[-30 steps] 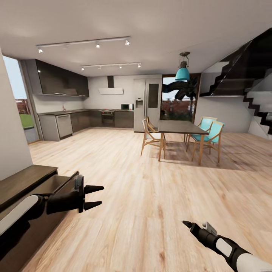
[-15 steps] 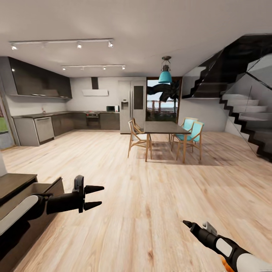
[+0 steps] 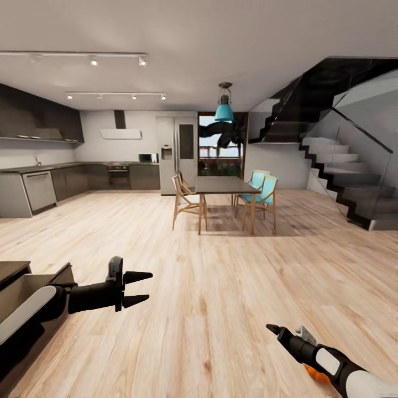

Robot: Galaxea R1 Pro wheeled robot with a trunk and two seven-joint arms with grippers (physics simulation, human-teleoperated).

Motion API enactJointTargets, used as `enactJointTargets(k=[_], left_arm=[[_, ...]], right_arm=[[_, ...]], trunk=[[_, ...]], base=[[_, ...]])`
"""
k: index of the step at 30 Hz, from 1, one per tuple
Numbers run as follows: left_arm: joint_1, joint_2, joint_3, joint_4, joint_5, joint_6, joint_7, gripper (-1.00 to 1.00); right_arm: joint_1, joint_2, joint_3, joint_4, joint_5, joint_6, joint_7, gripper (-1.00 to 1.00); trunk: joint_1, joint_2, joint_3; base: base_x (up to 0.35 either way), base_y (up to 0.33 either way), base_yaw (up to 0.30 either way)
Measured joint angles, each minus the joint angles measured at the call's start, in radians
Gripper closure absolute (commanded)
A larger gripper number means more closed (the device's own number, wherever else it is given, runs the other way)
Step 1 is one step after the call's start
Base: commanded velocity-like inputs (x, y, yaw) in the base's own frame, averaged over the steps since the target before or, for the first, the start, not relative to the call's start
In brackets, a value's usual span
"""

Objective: Place each of the two pumpkins and all three candles from the living room inside a cabinet in the living room (use any cabinet), then make sure every cabinet is closed, and position the cauldron so it is next to a table in the living room.

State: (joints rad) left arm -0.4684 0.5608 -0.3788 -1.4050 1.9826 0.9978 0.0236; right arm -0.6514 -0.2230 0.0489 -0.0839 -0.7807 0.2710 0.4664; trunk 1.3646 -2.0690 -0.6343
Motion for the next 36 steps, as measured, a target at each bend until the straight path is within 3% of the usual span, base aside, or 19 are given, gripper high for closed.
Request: enactJointTargets(k=[10,21,36], left_arm=[[0.000,0.000,0.001,0.010,-0.002,-0.001,0.000,-1.00],[0.000,0.001,0.007,0.014,-0.002,-0.001,0.000,-1.00],[0.000,0.002,0.009,0.016,-0.005,0.000,0.000,-1.00]], right_arm=[[0.000,0.000,0.004,0.000,0.002,-0.001,-0.014,-1.00],[0.000,0.001,0.002,-0.003,-0.001,-0.014,-0.093,-1.00],[0.000,-0.001,0.007,-0.006,0.002,-0.064,-0.096,-1.00]], trunk=[[0.000,0.000,-0.016],[0.000,0.000,-0.034],[-0.001,0.000,-0.037]], base=[[-0.048,0.000,-0.004],[0.012,0.000,0.000],[0.285,0.000,-0.053]])
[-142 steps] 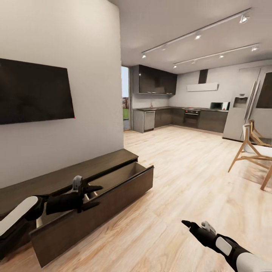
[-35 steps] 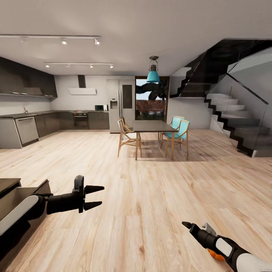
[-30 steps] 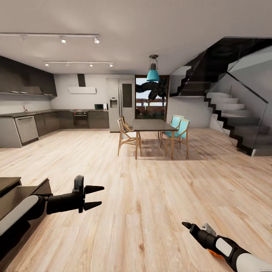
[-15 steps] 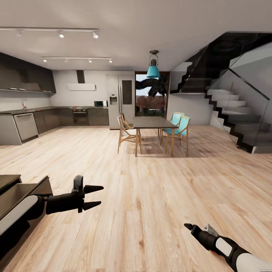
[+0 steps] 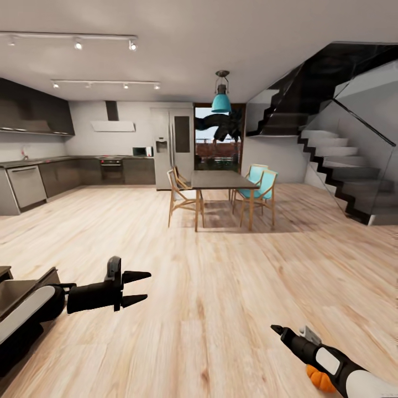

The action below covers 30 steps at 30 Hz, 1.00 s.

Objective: Place each of the two pumpkins and all three candles from the living room inside a cabinet in the living room (use any cabinet), then make sure every cabinet is closed, and position the cauldron so it is next to a table in the living room.

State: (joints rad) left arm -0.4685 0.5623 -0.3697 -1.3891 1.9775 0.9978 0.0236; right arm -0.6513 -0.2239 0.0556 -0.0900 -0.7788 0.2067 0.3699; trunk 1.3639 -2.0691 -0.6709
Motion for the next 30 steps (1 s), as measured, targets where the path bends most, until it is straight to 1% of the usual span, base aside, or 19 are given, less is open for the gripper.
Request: enactJointTargets(k=[19,23,30], left_arm=[[0.000,0.000,0.000,0.000,-0.001,0.000,0.000,-1.00],[0.000,-0.001,-0.007,0.000,-0.001,0.000,0.000,-1.00],[0.000,-0.001,-0.009,0.000,-0.001,0.000,0.000,-1.00]], right_arm=[[0.000,-0.001,-0.005,0.009,-0.003,-0.003,0.000,-1.00],[0.000,-0.001,-0.005,0.009,-0.003,-0.004,0.000,-1.00],[0.000,-0.001,-0.007,0.010,-0.004,-0.003,-0.001,-1.00]], trunk=[[0.000,0.000,-0.009],[0.000,0.000,-0.012],[0.001,0.000,-0.020]], base=[[0.299,-0.006,-0.263],[0.121,-0.186,-0.228],[0.016,-0.265,-0.194]])
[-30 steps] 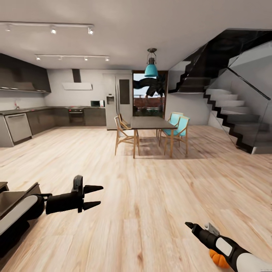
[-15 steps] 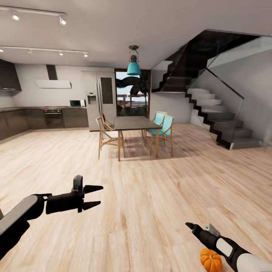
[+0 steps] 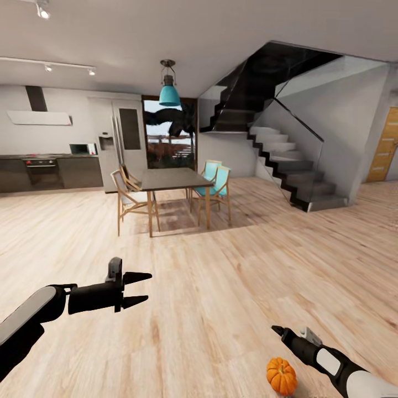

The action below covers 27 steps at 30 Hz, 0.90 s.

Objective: Place each of the two pumpkins and all three candles from the living room inside a cabinet in the living room (use any cabinet), then make sure every cabinet is closed, and position the cauldron so it is next to a table in the living room.

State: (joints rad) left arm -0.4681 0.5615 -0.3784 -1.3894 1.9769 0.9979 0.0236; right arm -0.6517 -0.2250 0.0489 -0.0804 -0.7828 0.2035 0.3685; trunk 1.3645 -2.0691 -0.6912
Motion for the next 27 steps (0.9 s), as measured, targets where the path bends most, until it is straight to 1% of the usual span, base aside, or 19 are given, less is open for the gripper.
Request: enactJointTargets(k=[5,9,13,21,27], left_arm=[[0.000,0.000,0.000,0.000,0.000,0.000,0.000,-1.00],[0.000,0.001,0.000,0.000,0.001,0.000,0.000,-1.00],[0.000,0.001,-0.001,0.000,0.002,0.000,0.000,-1.00],[-0.001,0.001,-0.001,0.000,0.002,0.000,0.000,-1.00],[0.000,0.001,0.000,-0.002,0.003,0.000,0.000,-1.00]], right_arm=[[0.000,0.000,0.000,0.001,-0.001,0.001,-0.001,-1.00],[0.000,0.000,0.000,0.001,-0.001,0.002,-0.001,-1.00],[0.000,0.000,0.000,0.001,-0.001,0.002,-0.001,-1.00],[0.000,0.000,0.000,0.001,-0.001,0.002,-0.001,-1.00],[0.000,0.000,0.000,0.001,-0.001,0.002,-0.001,-1.00]], trunk=[[0.000,0.000,-0.007],[0.000,0.000,-0.013],[0.000,0.000,-0.019],[0.000,0.000,-0.031],[0.000,0.000,-0.040]], base=[[0.003,-0.273,-0.151],[0.108,-0.087,-0.126],[0.197,0.112,-0.121],[0.218,0.193,-0.120],[0.122,0.046,-0.121]])
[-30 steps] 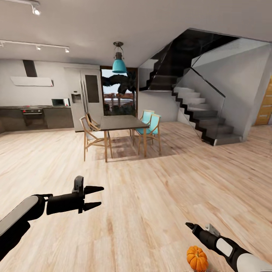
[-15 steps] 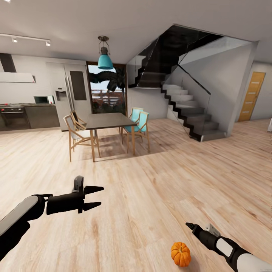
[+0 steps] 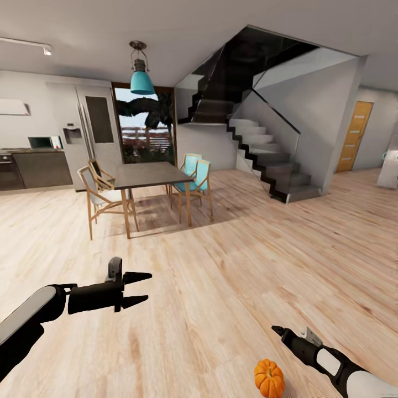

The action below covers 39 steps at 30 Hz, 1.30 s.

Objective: Place each of the two pumpkins and all three candles from the living room inside a cabinet in the living room (use any cabinet), then make sure every cabinet is closed, and position the cauldron so it is next to a table in the living room.

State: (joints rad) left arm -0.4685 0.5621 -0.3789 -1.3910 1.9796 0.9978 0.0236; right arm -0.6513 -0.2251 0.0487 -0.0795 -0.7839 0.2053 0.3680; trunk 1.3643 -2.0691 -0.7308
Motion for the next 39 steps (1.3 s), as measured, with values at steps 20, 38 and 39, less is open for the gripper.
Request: enactJointTargets(k=[20,38,39], left_arm=[[0.000,0.000,0.000,0.001,-0.006,0.000,0.000,-1.00],[0.000,0.001,0.001,0.001,-0.006,0.000,0.000,-1.00],[0.000,0.001,0.001,0.001,-0.007,0.000,0.000,-1.00]], right_arm=[[0.000,-0.001,-0.001,0.001,-0.001,-0.002,0.000,-1.00],[0.000,0.000,-0.001,0.000,-0.002,-0.003,0.000,-1.00],[0.000,0.000,-0.001,0.000,-0.002,-0.003,0.000,-1.00]], trunk=[[0.000,0.000,-0.030],[0.000,0.000,-0.048],[0.000,0.000,-0.048]], base=[[0.060,-0.152,-0.125],[0.173,-0.185,-0.071],[0.016,-0.018,-0.001]])
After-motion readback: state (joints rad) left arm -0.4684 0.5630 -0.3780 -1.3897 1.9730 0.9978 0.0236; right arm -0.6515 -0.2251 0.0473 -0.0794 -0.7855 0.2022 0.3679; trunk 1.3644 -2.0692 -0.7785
